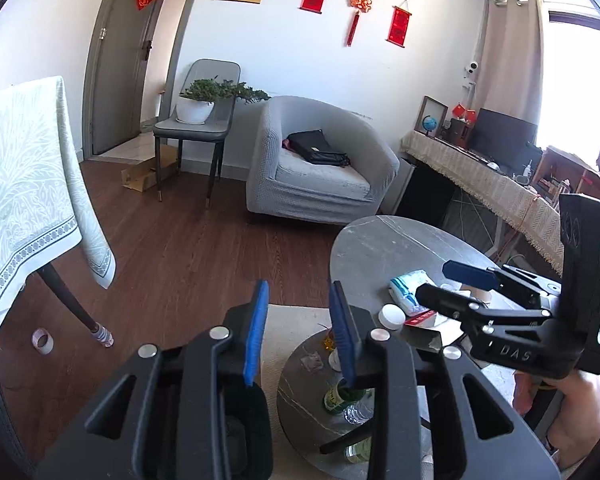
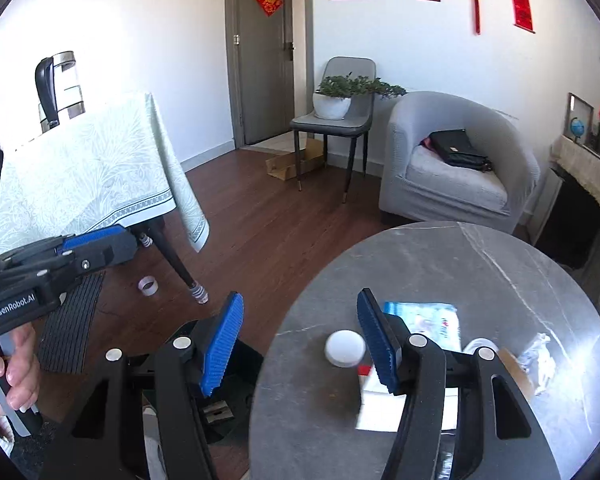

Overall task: Collect trash
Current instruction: 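Move both open tools back over the table, then grasp the white round lid with the left tool while the right tool grasps the brown cardboard strip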

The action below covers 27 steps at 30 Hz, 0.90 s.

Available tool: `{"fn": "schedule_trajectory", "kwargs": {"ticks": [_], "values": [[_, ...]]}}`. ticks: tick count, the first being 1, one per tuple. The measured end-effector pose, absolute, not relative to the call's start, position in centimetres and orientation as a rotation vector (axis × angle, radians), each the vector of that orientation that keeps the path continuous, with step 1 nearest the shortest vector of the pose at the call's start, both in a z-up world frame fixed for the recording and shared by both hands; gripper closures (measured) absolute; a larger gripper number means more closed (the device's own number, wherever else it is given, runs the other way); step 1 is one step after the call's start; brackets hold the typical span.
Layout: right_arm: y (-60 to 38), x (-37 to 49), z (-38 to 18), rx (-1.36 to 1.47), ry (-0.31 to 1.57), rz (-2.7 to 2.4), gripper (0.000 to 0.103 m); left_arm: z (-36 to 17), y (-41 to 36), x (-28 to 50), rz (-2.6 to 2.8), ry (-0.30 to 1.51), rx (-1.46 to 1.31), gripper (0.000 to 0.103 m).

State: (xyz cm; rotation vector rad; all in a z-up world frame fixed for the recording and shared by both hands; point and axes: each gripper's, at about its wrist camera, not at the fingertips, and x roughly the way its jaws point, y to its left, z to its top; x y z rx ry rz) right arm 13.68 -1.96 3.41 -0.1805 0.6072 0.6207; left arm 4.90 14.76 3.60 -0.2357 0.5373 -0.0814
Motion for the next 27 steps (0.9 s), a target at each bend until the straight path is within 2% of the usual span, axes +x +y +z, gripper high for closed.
{"fn": "schedule_trajectory", "kwargs": {"ticks": [8,15,27], "values": [[-8.5,14.7,3.8,-0.116,0.599,0.520,0.043,2.1,10.3,6.8,-0.141,0.588,-0.191,0.060],[-12.9,16.1,3.2,-0.074,0.608,0.460,0.043,0.1,6.9,9.5,-0.185,0.658,-0.146,0.050],[-18.1,18.3,3.1,-0.012,0.630,0.410,0.041,-2.9,3.0,13.4,-0.176,0.758,-0.020,0.049]]}}
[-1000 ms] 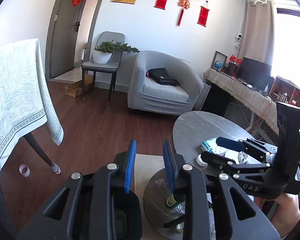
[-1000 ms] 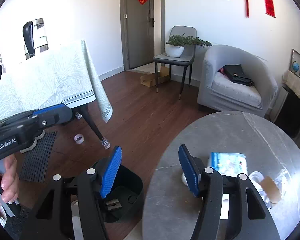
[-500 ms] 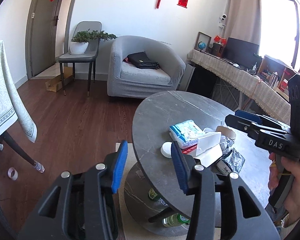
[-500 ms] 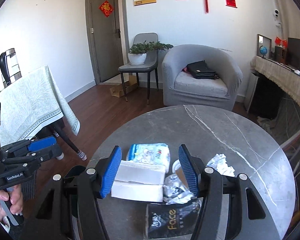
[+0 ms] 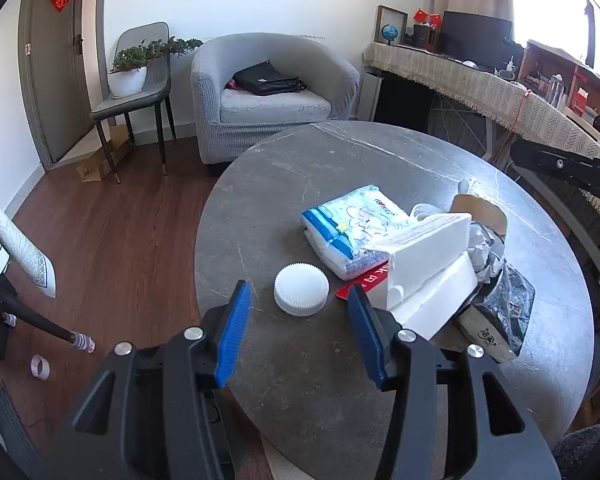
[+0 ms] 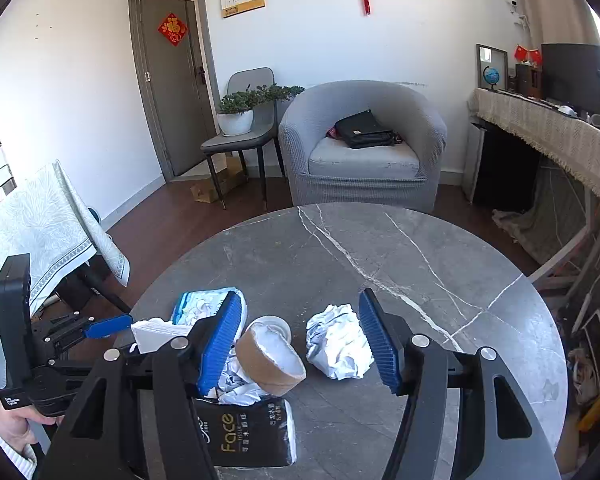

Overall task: Collect trash
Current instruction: 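Grasp the white round lid with the left tool while the right tool grasps the brown cardboard strip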

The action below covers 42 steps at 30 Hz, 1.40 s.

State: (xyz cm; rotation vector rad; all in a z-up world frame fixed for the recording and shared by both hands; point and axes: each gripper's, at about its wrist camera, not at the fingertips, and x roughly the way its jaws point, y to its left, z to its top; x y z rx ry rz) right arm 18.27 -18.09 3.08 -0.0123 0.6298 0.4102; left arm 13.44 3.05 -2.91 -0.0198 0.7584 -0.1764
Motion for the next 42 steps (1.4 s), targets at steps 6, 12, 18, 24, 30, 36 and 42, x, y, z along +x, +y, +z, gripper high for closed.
{"fn": "schedule_trajectory", "kwargs": {"ticks": [6,12,18,24,30,36,42], "values": [[-18.3,18.8,2.1,-0.033,0.671,0.430,0.040,-3.1,3.2,14.7,-0.164,0.777,-0.056,0.054],[-18.0,19.0,1.0,-0.060,0.722,0.476,0.040,-3.0,2.9,14.9,-0.173,0.772,-0.077,0.070],[-17.0,18.6,0.7,-0.113,0.733,0.505,0.052,-2.5,3.5,14.6,-0.177,0.760,-0.124,0.071],[-16.4,18.6,0.2,-0.132,0.747,0.512,0.062,-1.5,5.1,14.0,-0.161,0.727,-0.173,0.071],[-16.1,18.7,-0.7,-0.140,0.768,0.495,0.069,-1.2,5.7,13.4,-0.157,0.725,-0.190,0.071],[-16.1,18.8,-0.8,-0.127,0.777,0.478,0.080,-0.9,6.6,12.6,-0.150,0.714,-0.203,0.071],[-16.0,18.0,0.8,-0.099,0.719,0.453,0.082,-0.4,7.7,11.6,-0.139,0.702,-0.212,0.071]]}}
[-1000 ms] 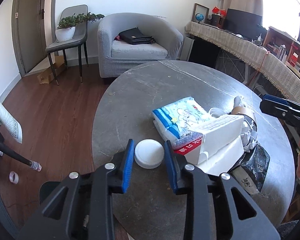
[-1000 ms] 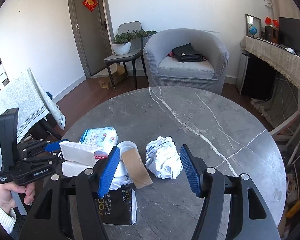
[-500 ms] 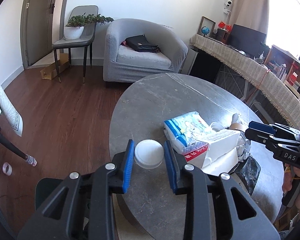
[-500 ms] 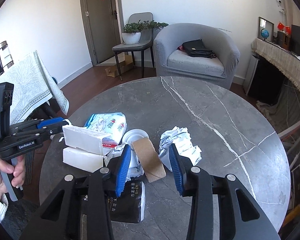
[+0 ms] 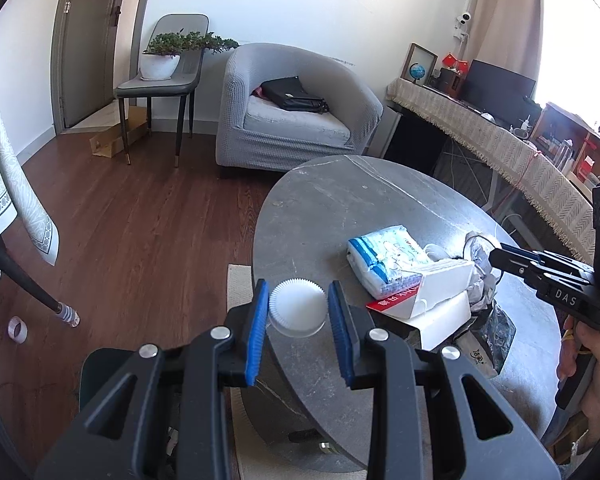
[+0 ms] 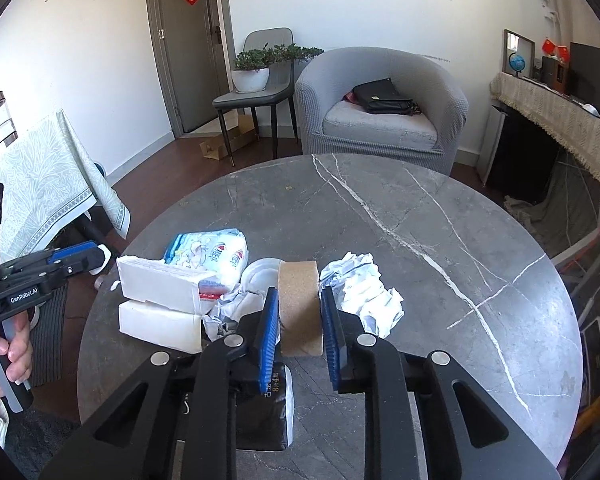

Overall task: Collect trash
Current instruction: 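Grasp the white round lid with the left tool while the right tool grasps the brown cardboard strip, then carry the lid and cardboard strip to the green bin and release both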

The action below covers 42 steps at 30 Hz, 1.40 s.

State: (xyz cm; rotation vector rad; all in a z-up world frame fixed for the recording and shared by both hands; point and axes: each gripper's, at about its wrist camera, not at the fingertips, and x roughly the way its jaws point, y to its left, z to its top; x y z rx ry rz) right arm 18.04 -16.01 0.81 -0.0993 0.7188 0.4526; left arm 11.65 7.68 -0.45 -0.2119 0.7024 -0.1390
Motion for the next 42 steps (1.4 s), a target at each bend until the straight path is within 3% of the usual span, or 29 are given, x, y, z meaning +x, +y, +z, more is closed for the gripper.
{"fn": "schedule_trajectory", "kwargs": {"ticks": [7,26,42], "values": [[-16.0,17.0,3.0,-0.052,0.614,0.400,0.082,-0.5,9.7,10.2,-0.114,0.699,-0.222,0.071],[-7.2,15.8,3.9,-0.045,0.591,0.564,0.082,-1.8,17.0,7.6,-0.012,0.745,-0.239,0.071],[2.0,15.0,2.9,-0.118,0.627,0.715,0.082,-7.3,21.6,5.9,0.067,0.934,-0.177,0.071]]}}
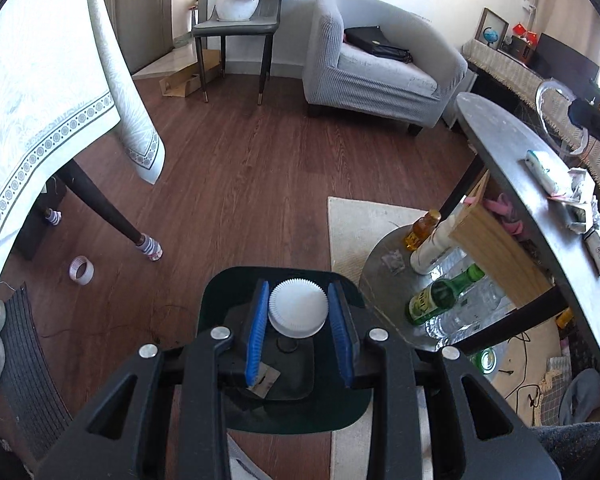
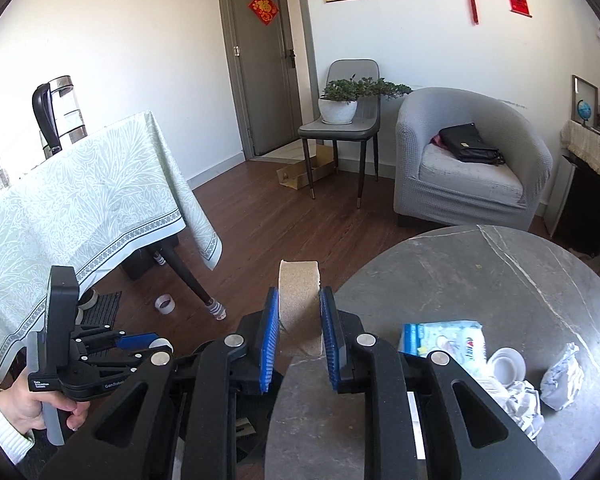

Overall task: Collect trash
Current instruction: 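Carry the lid and cardboard strip to the green bin and release both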

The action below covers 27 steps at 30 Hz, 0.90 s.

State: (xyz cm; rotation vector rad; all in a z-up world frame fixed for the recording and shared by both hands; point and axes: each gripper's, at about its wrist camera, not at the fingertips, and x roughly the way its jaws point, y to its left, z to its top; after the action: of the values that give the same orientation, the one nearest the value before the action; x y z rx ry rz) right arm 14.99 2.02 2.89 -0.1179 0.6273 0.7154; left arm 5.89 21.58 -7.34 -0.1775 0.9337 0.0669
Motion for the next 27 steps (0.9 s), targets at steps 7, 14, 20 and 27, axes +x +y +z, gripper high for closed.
{"fn": "schedule_trajectory", "kwargs": {"ticks": [7,14,20,27], "values": [[5.7,14.6,1.8,-0.154,0.663,0.775,0.082,-10.3,23.6,5.4,0.099,1.050,-0.165,0.071],[8.9,14.2,0.7,-0.182,0.687,0.824,0.082,-12.8,25.3,4.8,0.103,1.142,-0.177,0.071],[11.2,14.2,-0.4,-0.199,0.719,0.853,0.082,-15.0,26.2,4.4,0.100,1.228,-0.177,0.070],[14.5,14.6,-3.2,-0.228,0.812,0.879,0.082,-16.2,27.2,3.6,0.100,1.278,-0.181,0.067]]}}
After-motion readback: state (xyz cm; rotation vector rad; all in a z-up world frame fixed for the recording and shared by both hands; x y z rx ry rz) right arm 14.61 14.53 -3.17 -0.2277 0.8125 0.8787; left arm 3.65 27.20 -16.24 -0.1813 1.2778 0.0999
